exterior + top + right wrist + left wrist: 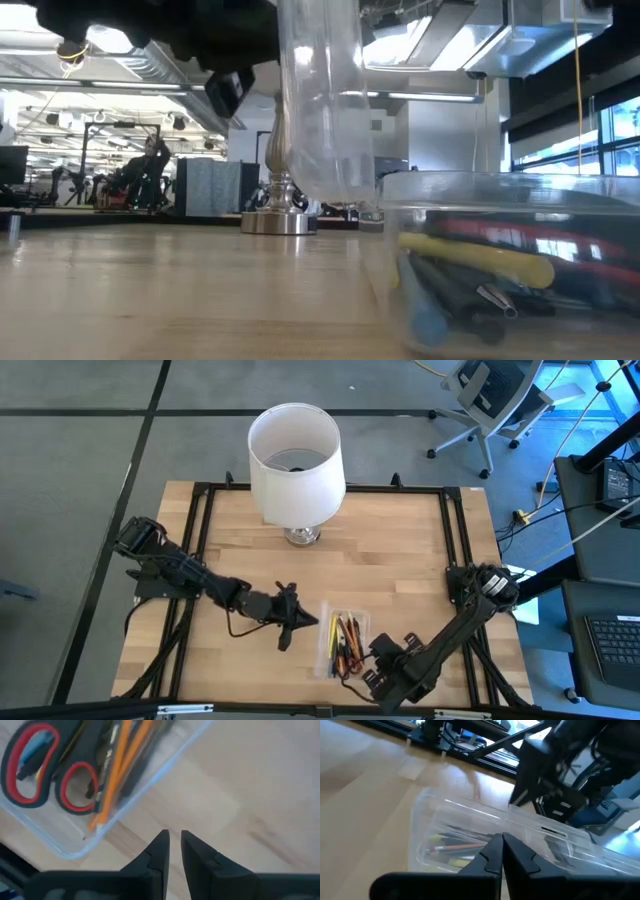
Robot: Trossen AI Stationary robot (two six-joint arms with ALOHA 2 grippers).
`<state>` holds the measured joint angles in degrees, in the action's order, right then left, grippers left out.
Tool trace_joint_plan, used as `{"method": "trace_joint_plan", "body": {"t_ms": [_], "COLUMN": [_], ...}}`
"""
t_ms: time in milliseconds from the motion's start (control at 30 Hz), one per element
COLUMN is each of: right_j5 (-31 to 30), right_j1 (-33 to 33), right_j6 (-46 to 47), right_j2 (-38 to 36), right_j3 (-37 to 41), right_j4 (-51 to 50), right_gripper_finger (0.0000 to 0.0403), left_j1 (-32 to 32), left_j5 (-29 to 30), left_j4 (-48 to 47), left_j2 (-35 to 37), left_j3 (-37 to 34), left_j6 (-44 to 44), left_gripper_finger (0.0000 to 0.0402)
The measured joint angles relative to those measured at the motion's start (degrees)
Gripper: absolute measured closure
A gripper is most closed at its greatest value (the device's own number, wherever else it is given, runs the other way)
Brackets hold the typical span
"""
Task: Pick & place school supplies into a supply box
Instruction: Close the transparent supply box
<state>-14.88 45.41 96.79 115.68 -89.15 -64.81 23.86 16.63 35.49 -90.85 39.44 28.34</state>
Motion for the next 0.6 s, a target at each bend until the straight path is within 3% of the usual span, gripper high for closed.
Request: {"method": "trace_joint_plan", "body": {"t_ms": [233, 433, 600], "right_j5": [-1.71, -1.97, -1.89], "right_j1": [0.0, -0.16, -0.94], "right_j6": [-3.46, -3.9, -6.83], "right_j2": [0.02, 0.02, 0.02], "right_j3": [10.02, 11.43, 11.44], "right_j4": [19.13, 20.31, 20.23], "right_gripper_finger": [0.035, 0.035, 0.035], "left_j1": [-1.41, -1.91, -1.89], "left_j5": [-0.24, -1.57, -5.21], "left_j4": [-1.41, 0.39, 0.28], "left_j2": [-0.12, -5.25, -12.5], "left_j3": [0.03, 1.66, 8.75], "left_j6": [0.29, 2.59, 2.0], "left_gripper_finger": [0.04, 0.04, 0.0399]}}
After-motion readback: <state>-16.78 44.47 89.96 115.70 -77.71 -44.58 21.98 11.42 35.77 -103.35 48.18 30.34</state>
